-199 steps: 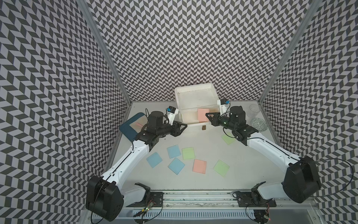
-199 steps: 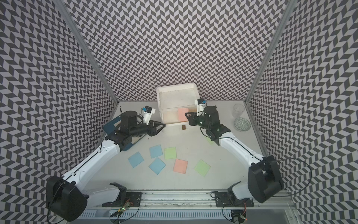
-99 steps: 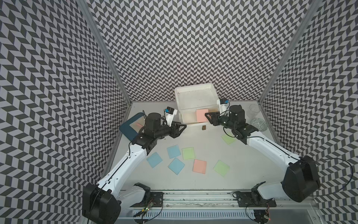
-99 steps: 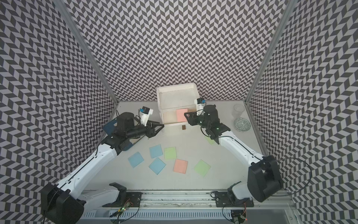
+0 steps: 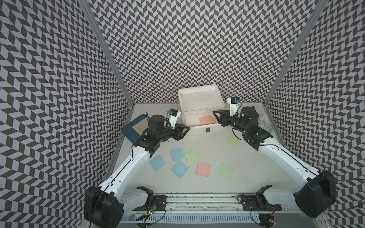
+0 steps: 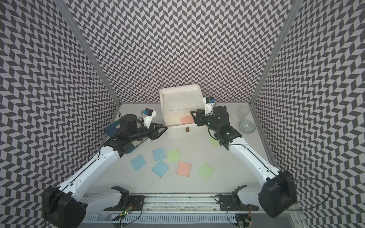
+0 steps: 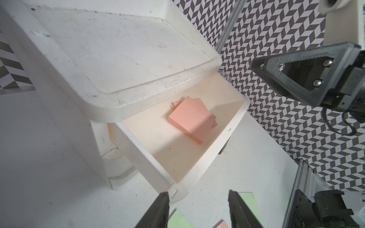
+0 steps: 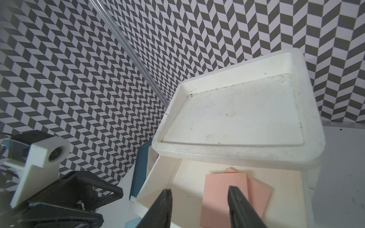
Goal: Please put the sticky notes in the drawer by color
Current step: Place the sticky notes in the drawer, then pick up the sticky notes from the center of the board.
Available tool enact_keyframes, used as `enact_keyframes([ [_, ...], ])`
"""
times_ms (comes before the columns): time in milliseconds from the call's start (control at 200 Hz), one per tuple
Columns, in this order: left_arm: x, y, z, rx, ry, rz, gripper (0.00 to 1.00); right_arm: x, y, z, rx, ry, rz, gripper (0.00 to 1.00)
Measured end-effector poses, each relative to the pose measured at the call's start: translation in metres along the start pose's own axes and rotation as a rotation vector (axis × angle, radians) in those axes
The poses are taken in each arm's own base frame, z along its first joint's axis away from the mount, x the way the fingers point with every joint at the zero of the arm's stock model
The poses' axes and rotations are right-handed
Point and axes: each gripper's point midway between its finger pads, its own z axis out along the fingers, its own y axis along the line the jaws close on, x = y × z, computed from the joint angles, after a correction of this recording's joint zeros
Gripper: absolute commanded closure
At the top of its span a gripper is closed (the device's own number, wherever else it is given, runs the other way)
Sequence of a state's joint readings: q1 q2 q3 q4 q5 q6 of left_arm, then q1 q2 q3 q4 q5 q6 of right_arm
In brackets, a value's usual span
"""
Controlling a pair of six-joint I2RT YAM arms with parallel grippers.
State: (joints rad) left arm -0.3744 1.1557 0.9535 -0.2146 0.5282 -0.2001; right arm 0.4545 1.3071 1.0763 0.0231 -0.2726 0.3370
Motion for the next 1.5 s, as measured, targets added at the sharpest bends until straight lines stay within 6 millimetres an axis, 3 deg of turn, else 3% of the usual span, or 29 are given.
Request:
enact_keyframes([
  [140,0.002,0.002,0.002,-0.001,0.007,-0.004,0.48,0.026,0.017,0.003,-0.063,0.062,0.002,0.45],
  [240,0.006,0.007,0.005,-0.017,0.021,-0.013,0.48,0.076,0.035,-0.007,-0.084,0.149,0.003,0.39],
  [341,0.013,0.015,0.010,-0.040,0.048,-0.032,0.47,0.137,0.056,-0.034,-0.094,0.261,-0.012,0.36],
  [411,0.017,0.020,0.011,-0.051,0.062,-0.046,0.48,0.161,0.065,-0.049,-0.102,0.307,-0.026,0.32],
  [551,0.017,0.027,0.010,-0.071,0.062,-0.058,0.47,0.193,0.060,-0.062,-0.065,0.363,-0.022,0.29],
  [726,0.018,0.030,0.008,-0.083,0.065,-0.065,0.47,0.264,0.045,-0.072,0.029,0.546,-0.018,0.19],
  [866,0.018,0.031,0.008,-0.084,0.065,-0.067,0.47,0.304,0.043,-0.076,0.069,0.670,-0.062,0.10],
  [1022,0.018,0.031,0.008,-0.084,0.065,-0.069,0.46,0.326,0.038,-0.077,0.095,0.765,-0.183,0.07],
  [1317,0.017,0.034,0.007,-0.089,0.062,-0.076,0.46,0.309,0.048,-0.046,0.084,0.751,-0.344,0.06],
  [1502,0.017,0.035,0.006,-0.092,0.060,-0.079,0.46,0.332,0.039,-0.040,0.090,0.819,-0.394,0.04],
])
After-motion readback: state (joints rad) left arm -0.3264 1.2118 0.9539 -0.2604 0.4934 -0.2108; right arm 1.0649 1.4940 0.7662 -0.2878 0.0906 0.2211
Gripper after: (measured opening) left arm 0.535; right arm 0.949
